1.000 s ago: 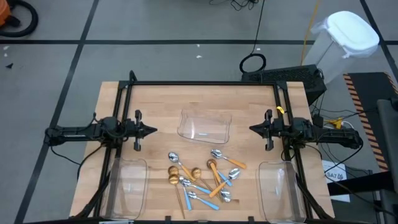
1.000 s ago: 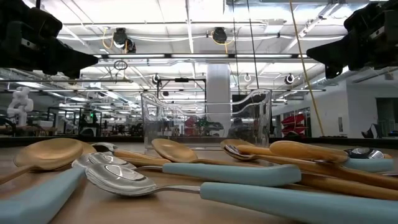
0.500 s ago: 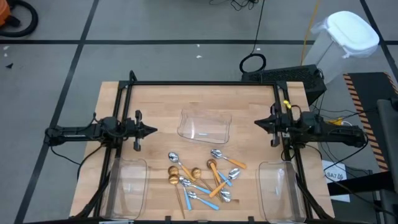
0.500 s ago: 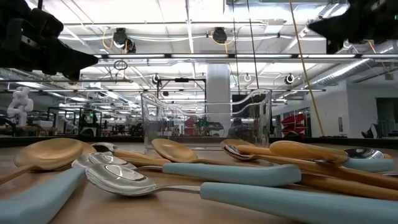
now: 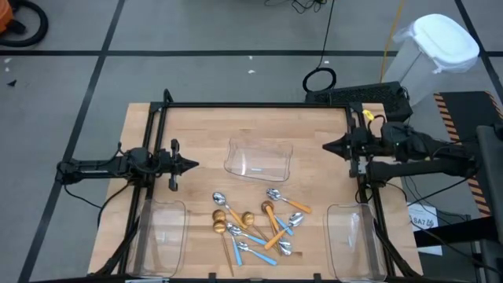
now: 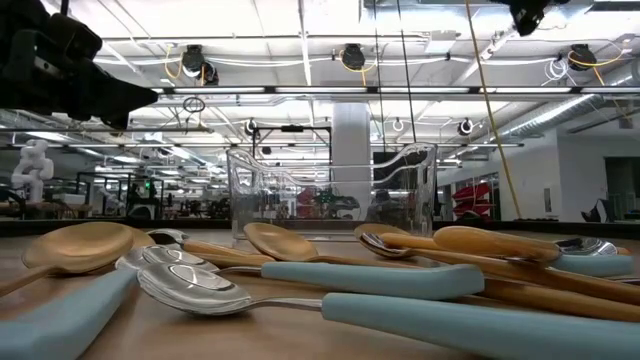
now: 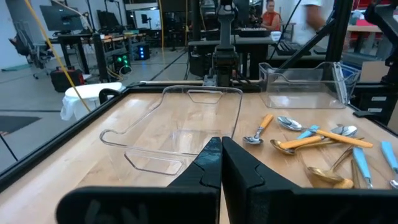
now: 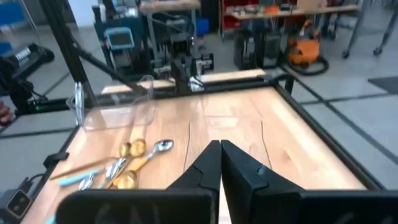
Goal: Sort silverware by color (type)
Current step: Put the yellow spoon into the bottom right transparent bin
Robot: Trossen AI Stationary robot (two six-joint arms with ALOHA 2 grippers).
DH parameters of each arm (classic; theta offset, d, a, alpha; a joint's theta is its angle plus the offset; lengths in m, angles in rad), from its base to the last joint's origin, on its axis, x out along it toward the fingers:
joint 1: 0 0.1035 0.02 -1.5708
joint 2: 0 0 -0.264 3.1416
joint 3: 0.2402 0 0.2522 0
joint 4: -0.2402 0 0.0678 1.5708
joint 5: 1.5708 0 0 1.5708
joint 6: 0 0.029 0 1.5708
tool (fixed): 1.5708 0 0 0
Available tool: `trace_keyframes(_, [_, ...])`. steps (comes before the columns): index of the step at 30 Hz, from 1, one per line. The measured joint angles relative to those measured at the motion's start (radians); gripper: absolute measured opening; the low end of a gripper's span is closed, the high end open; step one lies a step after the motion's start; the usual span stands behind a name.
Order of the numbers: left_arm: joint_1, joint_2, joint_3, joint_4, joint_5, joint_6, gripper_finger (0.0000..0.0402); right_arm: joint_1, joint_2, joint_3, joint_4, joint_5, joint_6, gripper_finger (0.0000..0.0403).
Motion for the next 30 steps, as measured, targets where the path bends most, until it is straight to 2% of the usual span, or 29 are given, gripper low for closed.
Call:
trace_keyframes(10, [0.0, 0.0, 0.0, 0.0, 0.0, -0.036, 0.0003, 0.007, 0.182, 0.206, -0.21, 0.0, 0.121, 0.0006])
trace_keyframes(18, [0.0, 0.0, 0.0, 0.0, 0.0, -0.088, 0.0003, 0.124, 0.255, 0.209, -0.329, 0.008, 0.273, 0.0006])
trace_keyframes(24, [0.0, 0.0, 0.0, -0.003, 0.0, -0.145, 0.0003, 0.241, 0.344, 0.209, -0.377, 0.158, 0.374, 0.0006])
trace_keyframes(30, [0.0, 0.0, 0.0, -0.002, 0.0, -0.188, 0.0003, 0.317, 0.491, 0.21, -0.374, 0.185, 0.418, 0.0006])
